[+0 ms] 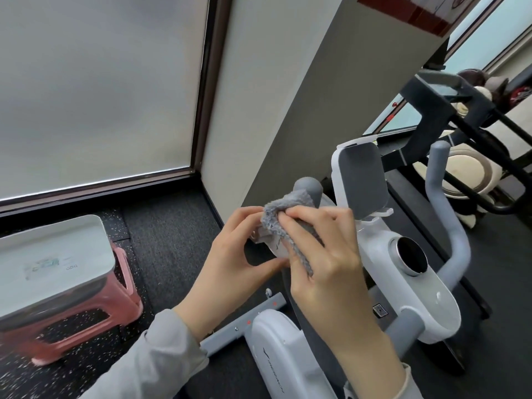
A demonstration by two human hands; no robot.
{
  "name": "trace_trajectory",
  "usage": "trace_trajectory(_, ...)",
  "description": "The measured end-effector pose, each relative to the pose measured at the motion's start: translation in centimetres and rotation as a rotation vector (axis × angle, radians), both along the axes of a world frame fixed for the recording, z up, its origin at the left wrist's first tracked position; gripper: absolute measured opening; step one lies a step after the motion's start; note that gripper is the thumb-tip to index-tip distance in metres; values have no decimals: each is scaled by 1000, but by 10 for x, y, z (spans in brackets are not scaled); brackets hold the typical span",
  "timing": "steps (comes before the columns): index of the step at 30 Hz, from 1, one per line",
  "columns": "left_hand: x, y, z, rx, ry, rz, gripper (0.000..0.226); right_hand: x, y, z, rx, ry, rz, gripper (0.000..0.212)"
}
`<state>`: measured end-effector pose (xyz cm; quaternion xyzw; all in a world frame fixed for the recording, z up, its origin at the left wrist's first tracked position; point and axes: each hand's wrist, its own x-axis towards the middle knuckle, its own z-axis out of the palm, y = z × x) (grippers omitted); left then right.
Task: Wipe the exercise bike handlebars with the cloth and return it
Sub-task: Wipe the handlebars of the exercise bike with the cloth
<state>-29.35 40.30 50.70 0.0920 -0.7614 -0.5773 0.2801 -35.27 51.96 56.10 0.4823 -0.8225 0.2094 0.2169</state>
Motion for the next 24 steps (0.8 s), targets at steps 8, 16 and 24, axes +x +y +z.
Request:
trace_trajectory(8, 16, -9, 9, -358, -36, 85, 63, 20, 44, -12, -314, -197, -184, 25)
trace_trajectory(16, 9, 3, 13, -892, 63, -93, 31, 42, 45, -36, -248, -408, -347, 28)
trace_trajectory(24, 9, 24, 6, -855, 79, -158, 23, 58, 92, -44, -179, -427, -379, 25)
